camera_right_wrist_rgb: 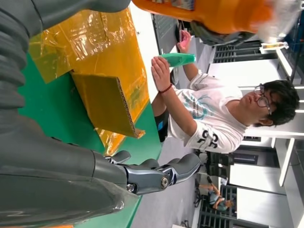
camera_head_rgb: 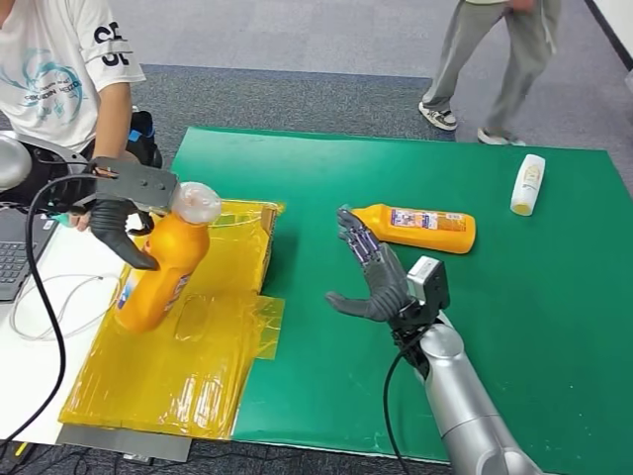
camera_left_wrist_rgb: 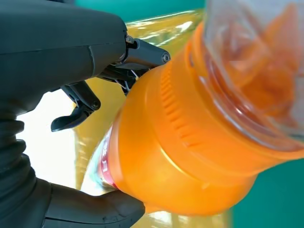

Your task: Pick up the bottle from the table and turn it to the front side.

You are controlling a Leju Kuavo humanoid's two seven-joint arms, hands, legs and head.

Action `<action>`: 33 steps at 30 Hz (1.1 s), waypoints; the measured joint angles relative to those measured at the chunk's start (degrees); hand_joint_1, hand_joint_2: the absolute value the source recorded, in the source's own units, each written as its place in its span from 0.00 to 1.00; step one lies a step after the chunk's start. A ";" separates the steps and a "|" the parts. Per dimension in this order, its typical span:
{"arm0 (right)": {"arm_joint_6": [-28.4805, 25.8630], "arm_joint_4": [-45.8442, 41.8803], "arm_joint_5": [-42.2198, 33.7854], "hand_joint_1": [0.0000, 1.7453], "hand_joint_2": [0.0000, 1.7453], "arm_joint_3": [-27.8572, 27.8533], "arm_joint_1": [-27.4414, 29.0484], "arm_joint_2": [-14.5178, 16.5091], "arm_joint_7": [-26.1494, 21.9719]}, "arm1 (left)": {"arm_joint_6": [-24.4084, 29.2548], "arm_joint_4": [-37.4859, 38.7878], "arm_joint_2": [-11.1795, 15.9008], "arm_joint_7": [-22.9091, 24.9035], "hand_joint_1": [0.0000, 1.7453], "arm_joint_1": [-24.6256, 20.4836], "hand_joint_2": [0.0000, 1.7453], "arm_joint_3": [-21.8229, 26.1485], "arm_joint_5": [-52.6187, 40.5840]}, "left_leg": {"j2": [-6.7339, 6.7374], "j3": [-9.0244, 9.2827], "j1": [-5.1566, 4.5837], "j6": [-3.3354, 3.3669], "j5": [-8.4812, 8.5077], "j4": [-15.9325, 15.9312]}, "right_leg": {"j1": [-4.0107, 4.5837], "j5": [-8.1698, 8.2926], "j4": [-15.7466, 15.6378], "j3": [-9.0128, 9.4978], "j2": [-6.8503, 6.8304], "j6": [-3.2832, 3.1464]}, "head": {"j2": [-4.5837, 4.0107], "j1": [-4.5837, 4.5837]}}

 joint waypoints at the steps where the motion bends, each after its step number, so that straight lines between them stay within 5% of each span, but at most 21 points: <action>1: -0.27 0.07 0.04 0.00 1.00 0.01 0.04 0.03 0.10 | -0.10 0.14 -0.40 -0.70 1.00 0.00 1.00 -0.26 -4.15 | 0.00 -0.01 0.00 0.00 0.00 0.00 | -0.01 0.00 -0.01 0.00 0.00 0.00 | 0.00 0.01; 5: -0.73 0.05 0.34 0.00 1.00 -0.05 0.33 0.04 0.75 | 0.77 1.17 -2.83 -5.08 1.00 0.06 1.00 -1.06 -20.19 | -0.01 -0.04 -0.01 0.04 0.02 0.01 | -0.02 0.06 -0.05 -0.02 -0.01 0.00 | 0.01 -0.02; 15: -1.81 -2.27 1.90 0.00 1.00 -0.71 2.17 0.03 2.43 | 11.00 2.91 -10.09 -12.39 1.00 2.49 1.00 -1.89 -39.22 | -0.02 -0.11 -0.02 0.05 0.03 0.02 | -0.03 0.08 -0.06 -0.05 -0.05 0.01 | 0.00 0.00; 22: -1.56 -3.26 2.15 0.00 1.00 -1.61 3.03 0.03 2.78 | 11.42 1.71 -12.54 -12.29 1.00 2.75 1.00 -2.04 -34.28 | 0.01 -0.13 -0.02 0.05 0.03 0.02 | -0.03 0.09 -0.06 -0.10 -0.01 0.01 | -0.01 -0.01; 27: -0.75 -2.93 2.17 0.00 1.00 -1.67 2.90 0.03 1.79 | 8.78 0.90 -11.52 -11.71 1.00 2.36 1.00 -2.07 -16.80 | 0.00 -0.15 0.00 0.05 0.03 0.02 | 0.00 0.09 -0.03 -0.11 -0.01 0.00 | 0.00 0.00; 33: -0.39 -1.84 1.97 0.00 1.00 -1.56 1.82 0.14 1.52 | 1.45 -0.67 -10.06 -4.28 1.00 0.76 1.00 -2.11 -4.46 | 0.00 -0.15 0.00 0.06 0.05 0.02 | -0.01 0.09 -0.03 -0.10 -0.04 0.00 | -0.01 0.00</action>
